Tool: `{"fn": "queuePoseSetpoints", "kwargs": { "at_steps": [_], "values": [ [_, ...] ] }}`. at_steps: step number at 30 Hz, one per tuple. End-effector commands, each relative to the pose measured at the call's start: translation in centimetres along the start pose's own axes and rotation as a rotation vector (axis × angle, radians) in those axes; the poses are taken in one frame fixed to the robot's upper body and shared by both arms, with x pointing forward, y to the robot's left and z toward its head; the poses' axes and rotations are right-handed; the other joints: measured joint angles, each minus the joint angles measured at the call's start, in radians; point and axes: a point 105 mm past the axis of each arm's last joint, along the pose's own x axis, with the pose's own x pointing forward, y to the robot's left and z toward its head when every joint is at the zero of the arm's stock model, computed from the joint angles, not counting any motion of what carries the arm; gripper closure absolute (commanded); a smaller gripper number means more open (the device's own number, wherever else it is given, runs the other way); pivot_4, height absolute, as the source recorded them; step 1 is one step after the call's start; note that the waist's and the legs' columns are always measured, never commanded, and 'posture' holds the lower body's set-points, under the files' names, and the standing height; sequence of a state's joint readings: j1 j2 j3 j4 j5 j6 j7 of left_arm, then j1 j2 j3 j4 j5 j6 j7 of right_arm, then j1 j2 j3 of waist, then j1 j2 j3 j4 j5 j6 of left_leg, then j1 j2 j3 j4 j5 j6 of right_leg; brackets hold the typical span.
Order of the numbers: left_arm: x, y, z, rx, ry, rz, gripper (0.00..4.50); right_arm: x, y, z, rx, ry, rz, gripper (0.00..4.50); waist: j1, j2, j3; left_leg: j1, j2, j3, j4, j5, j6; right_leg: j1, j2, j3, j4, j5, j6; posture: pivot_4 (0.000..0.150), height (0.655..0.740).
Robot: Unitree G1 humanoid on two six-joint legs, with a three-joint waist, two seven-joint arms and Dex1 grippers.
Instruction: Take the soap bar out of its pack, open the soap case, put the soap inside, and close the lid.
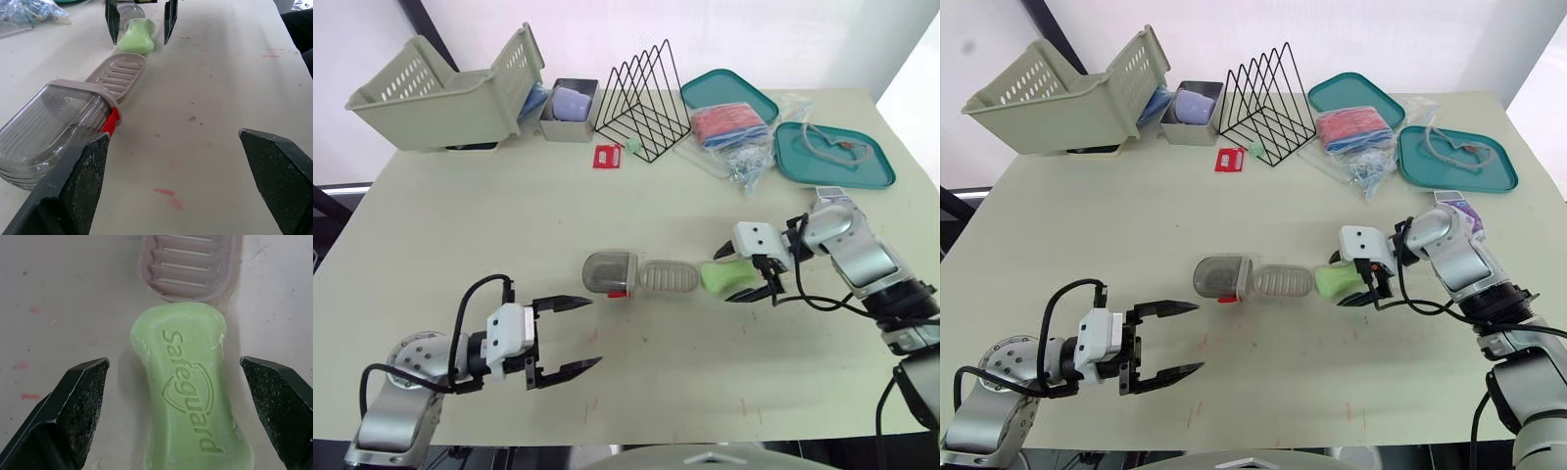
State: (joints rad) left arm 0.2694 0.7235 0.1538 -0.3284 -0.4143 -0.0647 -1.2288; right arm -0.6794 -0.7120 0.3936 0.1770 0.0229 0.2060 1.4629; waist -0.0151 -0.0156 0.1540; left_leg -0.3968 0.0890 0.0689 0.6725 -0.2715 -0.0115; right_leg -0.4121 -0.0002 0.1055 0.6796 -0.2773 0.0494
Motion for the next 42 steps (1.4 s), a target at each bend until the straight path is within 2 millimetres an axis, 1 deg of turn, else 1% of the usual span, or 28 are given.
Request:
{"fn": "queuePoseSetpoints", "kwargs": {
  "at_steps": [1, 2, 3, 6, 7, 10, 12, 14, 16, 20, 21, 24, 28, 36, 42],
  "values": [
    [0.1, 0.1, 0.9, 0.048, -0.008, -0.004, 0.00, -0.2, -0.4, 0.6, -0.042, 0.006, 0.004, 0.00, 0.000, 0.000, 0.000, 0.000, 0.000, 0.000, 0.000, 0.000, 0.000, 0.000, 0.000, 0.000, 0.000, 0.000, 0.000, 0.150, 0.7400],
    [0.1, 0.1, 0.9, 0.049, -0.007, -0.002, 0.00, -0.2, -0.4, 0.4, -0.045, 0.019, 0.009, 0.51, 0.000, 0.000, 0.000, 0.000, 0.000, 0.000, 0.000, 0.000, 0.000, 0.000, 0.000, 0.000, 0.000, 0.000, 0.000, 0.150, 0.7400],
    [0.1, 0.1, 0.9, 0.049, -0.007, -0.001, 0.00, -0.3, -0.3, 0.1, -0.047, 0.030, 0.019, 0.75, 0.000, 0.000, 0.000, 0.000, 0.000, 0.000, 0.000, 0.000, 0.000, 0.000, 0.000, 0.000, 0.000, 0.000, 0.000, 0.150, 0.7400],
    [0.2, 0.1, 1.0, 0.049, -0.009, 0.003, 0.00, -0.5, -0.4, 0.0, -0.047, 0.038, 0.028, 2.23, 0.000, 0.000, 0.000, 0.000, 0.000, 0.000, 0.000, 0.000, 0.000, 0.000, 0.000, 0.000, 0.000, 0.000, 0.000, 0.150, 0.7400],
    [0.3, 0.1, 1.0, 0.048, -0.009, 0.005, 0.00, -0.6, -0.4, 0.1, -0.051, 0.034, 0.030, 2.58, 0.000, 0.000, 0.000, 0.000, 0.000, 0.000, 0.000, 0.000, 0.000, 0.000, 0.000, 0.000, 0.000, 0.000, 0.000, 0.150, 0.7400],
    [0.3, 0.1, 1.0, 0.046, -0.011, 0.011, 0.00, -1.1, -0.2, 0.9, -0.075, 0.010, 0.051, 2.64, 0.000, 0.000, 0.000, 0.000, 0.000, 0.000, 0.000, 0.000, 0.000, 0.000, 0.000, 0.000, 0.000, 0.000, 0.000, 0.150, 0.7400],
    [0.3, 0.2, 1.0, 0.044, -0.011, 0.013, 0.00, -2.0, -0.3, 2.5, -0.104, -0.023, 0.062, 2.64, 0.000, 0.000, 0.000, 0.000, 0.000, 0.000, 0.000, 0.000, 0.000, 0.000, 0.000, 0.000, 0.000, 0.000, 0.000, 0.150, 0.7400],
    [0.3, 0.2, 1.0, 0.042, -0.010, 0.013, 0.00, -2.5, -0.4, 4.8, -0.110, -0.080, 0.064, 2.64, -0.004, 0.001, 0.001, 0.000, 0.000, 0.000, 0.000, 0.000, 0.000, 0.000, 0.000, 0.000, 0.000, 0.000, 0.000, 0.150, 0.7400],
    [0.3, 0.2, 1.0, 0.041, -0.010, 0.014, 0.00, -2.1, -0.5, 6.4, -0.083, -0.120, 0.048, 2.64, -0.006, 0.001, 0.001, 0.000, 0.000, 0.000, 0.000, 0.000, 0.000, -0.001, 0.000, 0.000, 0.001, 0.000, 0.000, 0.150, 0.7400],
    [0.4, 0.4, 1.2, 0.037, -0.020, 0.022, 0.00, -0.1, -0.2, 7.6, -0.046, -0.111, 0.013, 2.64, -0.001, 0.000, 0.000, 0.000, 0.001, 0.000, -0.001, 0.000, 0.000, -0.001, 0.000, 0.000, 0.000, 0.000, 0.000, 0.150, 0.7400],
    [0.5, 0.4, 1.3, 0.034, -0.026, 0.026, 0.00, 0.6, -0.4, 7.9, -0.012, -0.117, -0.007, 2.64, 0.000, 0.000, 0.000, 0.000, 0.001, 0.000, -0.001, 0.000, 0.000, -0.001, 0.000, 0.000, 0.000, 0.000, 0.000, 0.150, 0.7400],
    [0.5, 0.5, 1.4, 0.029, -0.031, 0.030, 0.00, 2.3, -0.7, 7.9, 0.021, -0.088, -0.049, 2.64, 0.001, 0.000, 0.000, -0.001, 0.000, 0.000, -0.001, 0.000, 0.000, -0.002, 0.000, 0.000, 0.000, 0.000, 0.000, 0.150, 0.7400],
    [0.4, 0.5, 1.3, 0.029, -0.025, 0.036, 0.00, 3.7, -1.3, 8.6, 0.044, -0.084, -0.091, 2.64, -0.001, 0.000, 0.000, -0.001, 0.000, 0.001, -0.001, 0.000, 0.000, -0.002, 0.000, 0.000, 0.000, 0.000, 0.000, 0.150, 0.7400],
    [0.5, 0.5, 1.3, 0.032, -0.021, 0.046, 0.00, 4.9, -1.0, 8.9, 0.063, -0.073, -0.077, 2.64, -0.003, 0.000, 0.000, -0.002, 0.000, 0.001, -0.002, 0.000, 0.000, -0.003, 0.000, 0.000, 0.000, 0.000, 0.000, 0.150, 0.7400],
    [0.3, 1.1, 1.6, 0.000, -0.048, 0.098, 0.00, 5.0, -1.0, 8.8, 0.068, -0.065, -0.070, 2.64, -0.002, 0.000, 0.000, -0.002, 0.000, 0.001, -0.002, 0.000, 0.000, -0.003, 0.000, 0.000, 0.000, 0.000, 0.000, 0.150, 0.7400]
  ]
}}
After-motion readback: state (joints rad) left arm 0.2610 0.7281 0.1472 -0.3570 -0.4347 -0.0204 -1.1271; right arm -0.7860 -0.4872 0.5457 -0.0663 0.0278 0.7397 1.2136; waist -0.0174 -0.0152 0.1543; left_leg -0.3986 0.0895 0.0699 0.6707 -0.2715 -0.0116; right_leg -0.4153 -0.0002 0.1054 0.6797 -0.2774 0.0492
